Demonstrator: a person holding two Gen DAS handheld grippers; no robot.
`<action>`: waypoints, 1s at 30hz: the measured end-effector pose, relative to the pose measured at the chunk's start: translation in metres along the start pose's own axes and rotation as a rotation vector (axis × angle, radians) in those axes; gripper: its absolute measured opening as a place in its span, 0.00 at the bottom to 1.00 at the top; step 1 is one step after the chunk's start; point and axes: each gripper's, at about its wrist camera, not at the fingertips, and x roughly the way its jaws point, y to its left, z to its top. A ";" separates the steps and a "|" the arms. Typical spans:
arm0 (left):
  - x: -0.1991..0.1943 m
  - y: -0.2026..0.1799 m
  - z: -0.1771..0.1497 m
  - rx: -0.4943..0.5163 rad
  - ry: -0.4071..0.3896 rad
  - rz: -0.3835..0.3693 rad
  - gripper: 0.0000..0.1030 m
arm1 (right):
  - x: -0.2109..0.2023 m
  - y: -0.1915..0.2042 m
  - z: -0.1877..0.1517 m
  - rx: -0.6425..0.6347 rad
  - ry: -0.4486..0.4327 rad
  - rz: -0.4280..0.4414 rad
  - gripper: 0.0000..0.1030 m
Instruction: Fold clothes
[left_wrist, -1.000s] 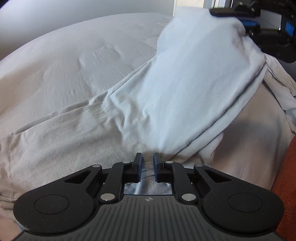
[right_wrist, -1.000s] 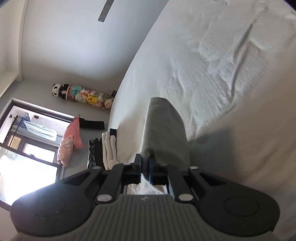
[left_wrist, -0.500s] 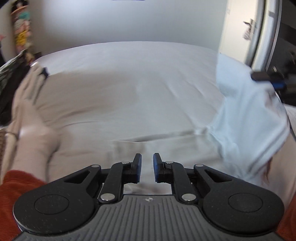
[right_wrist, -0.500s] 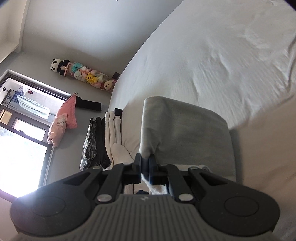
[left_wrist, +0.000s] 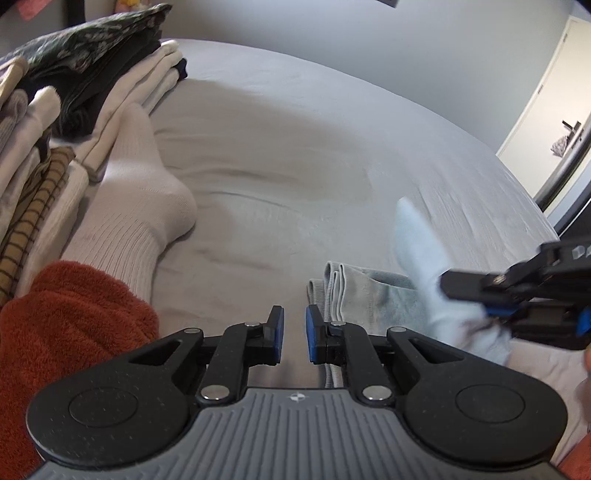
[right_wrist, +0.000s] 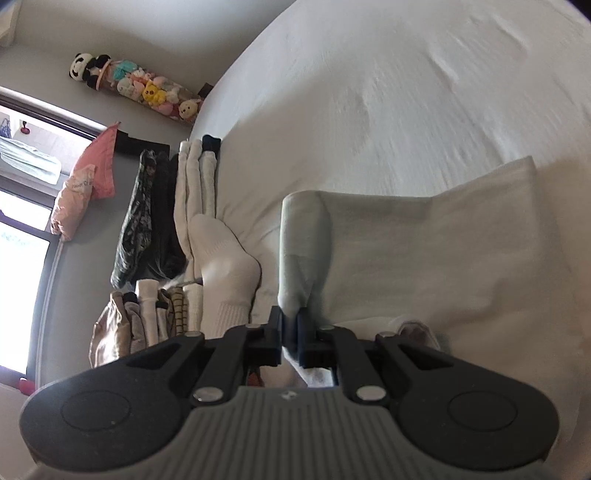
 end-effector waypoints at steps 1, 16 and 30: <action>0.000 0.002 0.000 -0.010 0.001 0.004 0.14 | 0.008 0.002 -0.003 -0.014 0.008 -0.021 0.09; -0.014 0.004 0.001 -0.050 -0.037 -0.025 0.14 | 0.013 0.029 -0.012 -0.185 0.034 -0.084 0.24; -0.023 -0.015 -0.004 0.010 -0.092 -0.120 0.14 | -0.023 -0.036 -0.022 -0.186 -0.044 -0.156 0.13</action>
